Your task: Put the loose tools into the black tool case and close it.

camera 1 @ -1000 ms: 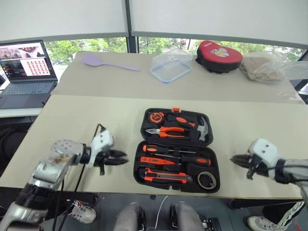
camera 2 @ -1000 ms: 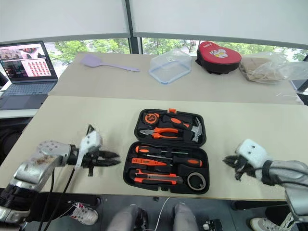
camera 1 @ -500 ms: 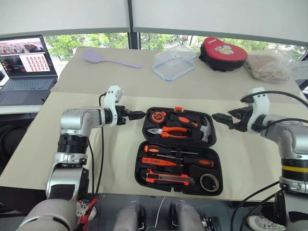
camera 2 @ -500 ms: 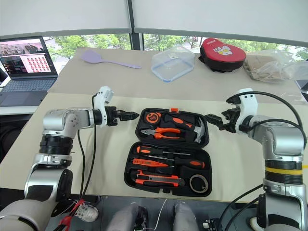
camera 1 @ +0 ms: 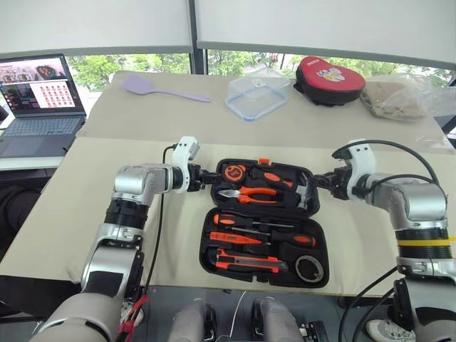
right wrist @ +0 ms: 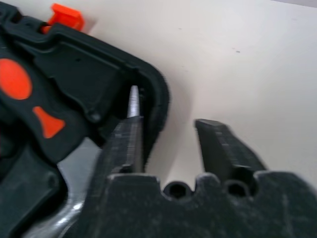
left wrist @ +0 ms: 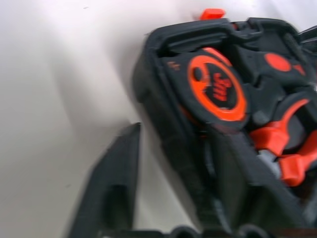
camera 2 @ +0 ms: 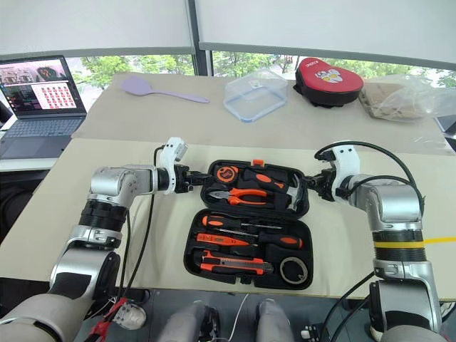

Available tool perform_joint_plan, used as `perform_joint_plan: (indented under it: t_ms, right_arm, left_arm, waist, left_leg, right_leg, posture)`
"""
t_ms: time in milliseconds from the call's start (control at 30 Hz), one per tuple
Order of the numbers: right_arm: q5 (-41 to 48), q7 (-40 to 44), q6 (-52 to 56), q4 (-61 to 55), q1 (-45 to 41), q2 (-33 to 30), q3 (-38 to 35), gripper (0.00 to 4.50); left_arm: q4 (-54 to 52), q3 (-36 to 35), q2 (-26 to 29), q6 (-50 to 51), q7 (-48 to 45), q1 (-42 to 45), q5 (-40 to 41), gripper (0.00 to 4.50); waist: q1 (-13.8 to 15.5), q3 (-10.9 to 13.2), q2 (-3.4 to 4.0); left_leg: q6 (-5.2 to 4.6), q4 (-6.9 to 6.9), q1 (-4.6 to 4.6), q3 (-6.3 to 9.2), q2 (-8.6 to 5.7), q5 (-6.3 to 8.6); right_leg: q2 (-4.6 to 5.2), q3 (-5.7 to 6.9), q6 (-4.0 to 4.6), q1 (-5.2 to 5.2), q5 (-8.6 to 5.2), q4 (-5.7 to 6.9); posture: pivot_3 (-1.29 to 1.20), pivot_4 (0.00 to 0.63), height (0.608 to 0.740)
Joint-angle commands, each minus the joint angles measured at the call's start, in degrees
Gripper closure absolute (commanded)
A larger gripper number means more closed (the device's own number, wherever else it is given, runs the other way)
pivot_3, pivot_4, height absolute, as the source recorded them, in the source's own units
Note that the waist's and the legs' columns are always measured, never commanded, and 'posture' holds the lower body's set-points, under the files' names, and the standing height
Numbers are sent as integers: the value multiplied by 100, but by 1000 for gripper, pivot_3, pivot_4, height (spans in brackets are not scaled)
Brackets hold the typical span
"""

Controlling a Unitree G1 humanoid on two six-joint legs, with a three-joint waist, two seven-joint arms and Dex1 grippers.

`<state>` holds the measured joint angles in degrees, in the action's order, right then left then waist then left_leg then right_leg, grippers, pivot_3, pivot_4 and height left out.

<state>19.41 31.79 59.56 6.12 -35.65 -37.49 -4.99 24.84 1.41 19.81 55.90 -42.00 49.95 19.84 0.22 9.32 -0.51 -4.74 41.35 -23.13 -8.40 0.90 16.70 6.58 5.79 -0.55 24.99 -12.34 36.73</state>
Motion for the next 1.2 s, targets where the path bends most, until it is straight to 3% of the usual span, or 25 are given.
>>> perform_joint_plan:
  t_ms: [33,100,500,800,1000,1200]
  right_arm:
    - [0,-80,105,-209,34,-12,-55,4028]
    - [42,-100,161,-284,13,26,-86,4500]
    - [-77,-330,-313,480,-865,277,-248,4500]
    - [-416,-920,-2144,1961,-2060,741,-571,4500]
    - [-329,-712,-2580,1474,-1730,829,-649,4500]
    - [-88,-655,-2549,37,-654,950,-829,4500]
  left_arm:
    - [-150,-15,-16,-49,69,84,-4,3936]
    - [-145,-30,-31,-67,76,106,9,4490]
    - [274,-272,-280,-1145,179,579,-40,4490]
    - [981,-386,-631,-2762,140,1021,-294,4490]
    - [767,-372,-601,-3407,24,712,-395,4490]
    - [-277,-258,-518,-3983,-126,-192,-393,4490]
  waist:
    - [5,0,0]
    - [-2,0,0]
    - [-60,0,-1]
    - [-113,6,-3]
    - [-118,7,-1]
    - [-118,7,0]
  left_leg:
    - [0,2,2,0,0,-1]
    - [0,1,17,0,0,-3]
    - [-1,-1,25,-3,0,-12]
    - [-1,-32,-17,-14,-5,-27]
    - [1,-62,-33,-13,-7,-27]
    - [1,-71,-30,-10,-5,-27]
  right_leg:
    - [1,-1,0,0,0,1]
    - [4,-6,0,-13,0,2]
    - [7,-13,8,-13,5,10]
    - [5,-10,10,32,10,20]
    - [0,8,3,46,6,-5]
    - [-1,12,-1,41,2,-11]
  posture:
    - [0,150,731]
    - [0,150,731]
    - [0,150,731]
    - [0,150,731]
    - [0,150,731]
    - [0,150,731]
